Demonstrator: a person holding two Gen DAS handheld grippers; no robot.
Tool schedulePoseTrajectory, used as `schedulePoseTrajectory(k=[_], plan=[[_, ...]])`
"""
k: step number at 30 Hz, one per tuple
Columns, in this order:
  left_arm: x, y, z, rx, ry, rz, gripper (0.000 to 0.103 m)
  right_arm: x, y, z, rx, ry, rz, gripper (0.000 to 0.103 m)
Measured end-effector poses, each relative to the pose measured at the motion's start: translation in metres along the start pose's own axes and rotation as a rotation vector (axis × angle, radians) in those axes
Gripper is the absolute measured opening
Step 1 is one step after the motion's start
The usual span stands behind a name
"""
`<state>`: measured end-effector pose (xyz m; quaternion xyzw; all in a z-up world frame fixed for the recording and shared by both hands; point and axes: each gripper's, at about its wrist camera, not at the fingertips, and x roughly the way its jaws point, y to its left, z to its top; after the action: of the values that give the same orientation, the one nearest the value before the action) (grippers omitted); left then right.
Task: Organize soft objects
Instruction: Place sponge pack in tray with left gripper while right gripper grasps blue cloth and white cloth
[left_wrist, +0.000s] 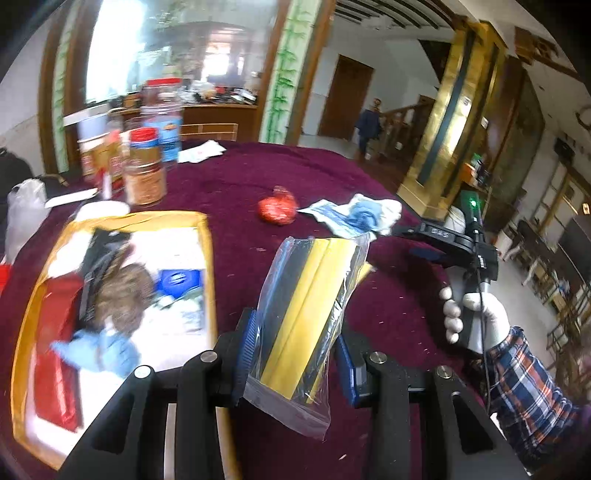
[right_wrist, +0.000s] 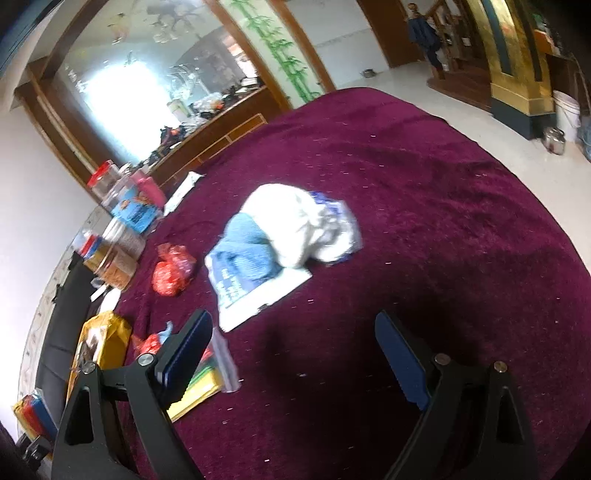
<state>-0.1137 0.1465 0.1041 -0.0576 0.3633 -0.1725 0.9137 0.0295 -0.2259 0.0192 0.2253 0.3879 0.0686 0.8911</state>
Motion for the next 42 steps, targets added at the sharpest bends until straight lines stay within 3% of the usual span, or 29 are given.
schedulePoseTrajectory(k=[2, 8, 14, 20, 22, 25, 29, 34, 36, 37, 39, 42], plan=[[-0.013, 0.016, -0.007, -0.032, -0.017, 0.003, 0.041, -0.001, 0.003, 0.000, 0.000, 0.012, 0.023, 0.089], [-0.043, 0.064, -0.027, -0.105, -0.053, 0.054, 0.042, -0.013, 0.025, 0.017, -0.081, 0.002, -0.029, 0.089], [-0.058, 0.112, -0.049, -0.208, -0.060, 0.115, 0.042, 0.004, 0.056, 0.051, -0.236, 0.011, -0.147, 0.089], [-0.064, 0.132, -0.059, -0.255, -0.048, 0.159, 0.042, 0.033, 0.067, 0.066, -0.334, 0.022, -0.311, 0.089], [-0.063, 0.138, -0.060, -0.270, -0.047, 0.163, 0.042, 0.026, 0.074, 0.064, -0.356, -0.017, -0.288, 0.089], [-0.060, 0.141, -0.062, -0.281, -0.042, 0.161, 0.042, 0.022, 0.082, 0.055, -0.362, 0.020, -0.148, 0.088], [-0.056, 0.137, -0.063, -0.270, -0.033, 0.158, 0.042, 0.032, 0.082, 0.051, -0.397, 0.041, -0.190, 0.084], [-0.054, 0.138, -0.062, -0.268, -0.026, 0.159, 0.042, 0.009, 0.053, 0.076, -0.247, -0.062, -0.214, 0.084], [-0.051, 0.137, -0.062, -0.268, -0.020, 0.155, 0.042, 0.005, 0.036, 0.085, -0.198, -0.060, -0.236, 0.084], [-0.049, 0.136, -0.062, -0.267, -0.016, 0.154, 0.042, 0.008, 0.032, 0.086, -0.195, -0.047, -0.239, 0.082], [-0.047, 0.135, -0.062, -0.267, -0.009, 0.151, 0.042, 0.015, 0.026, 0.085, -0.216, -0.010, -0.248, 0.064], [-0.044, 0.133, -0.061, -0.267, 0.000, 0.155, 0.042, 0.031, 0.024, 0.076, -0.247, 0.053, -0.214, 0.053]])
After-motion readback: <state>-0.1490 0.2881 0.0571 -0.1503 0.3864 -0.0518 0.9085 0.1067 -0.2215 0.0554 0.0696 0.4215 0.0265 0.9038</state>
